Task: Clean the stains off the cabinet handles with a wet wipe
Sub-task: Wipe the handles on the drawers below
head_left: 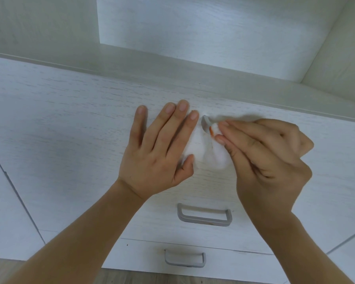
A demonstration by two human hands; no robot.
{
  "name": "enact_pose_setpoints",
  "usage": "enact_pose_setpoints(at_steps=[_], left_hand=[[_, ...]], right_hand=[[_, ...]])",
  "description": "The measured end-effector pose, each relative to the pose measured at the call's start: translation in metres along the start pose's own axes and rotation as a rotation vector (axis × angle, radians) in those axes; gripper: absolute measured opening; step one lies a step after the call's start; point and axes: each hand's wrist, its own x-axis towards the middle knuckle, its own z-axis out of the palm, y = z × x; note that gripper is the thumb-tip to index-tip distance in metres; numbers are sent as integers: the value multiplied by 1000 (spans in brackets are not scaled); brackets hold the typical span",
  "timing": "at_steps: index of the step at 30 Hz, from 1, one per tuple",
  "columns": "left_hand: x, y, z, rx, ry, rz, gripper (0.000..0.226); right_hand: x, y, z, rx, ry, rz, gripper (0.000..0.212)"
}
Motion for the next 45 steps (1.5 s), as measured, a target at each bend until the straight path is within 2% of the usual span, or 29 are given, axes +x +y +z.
enact_pose_setpoints(at_steps=[9,13,23,31,35,40,45], left_hand=[[1,1,-1,-5,-1,0,65],[1,-6,-4,-38,9,19,67],[0,-5,-3,-14,0,39,63],[-1,-4,-3,-13,-1,41,60],[-2,-4,-3,-10,13,37,63],[-4,-4,-3,14,28,-6,62],[-4,-5,-4,-12,34,-2,59]], right_hand=[[4,-11,6,-14,-16,42,11],[1,-13,-3,-30,12,168,18],[3,-13,8,-191,-16,3,9],[5,-21,3,-113,8,129,16],[11,-26,16,-100,-6,92,12],[1,-24,2,-126,78,154,14],[5,-26,8,-126,59,142,13]])
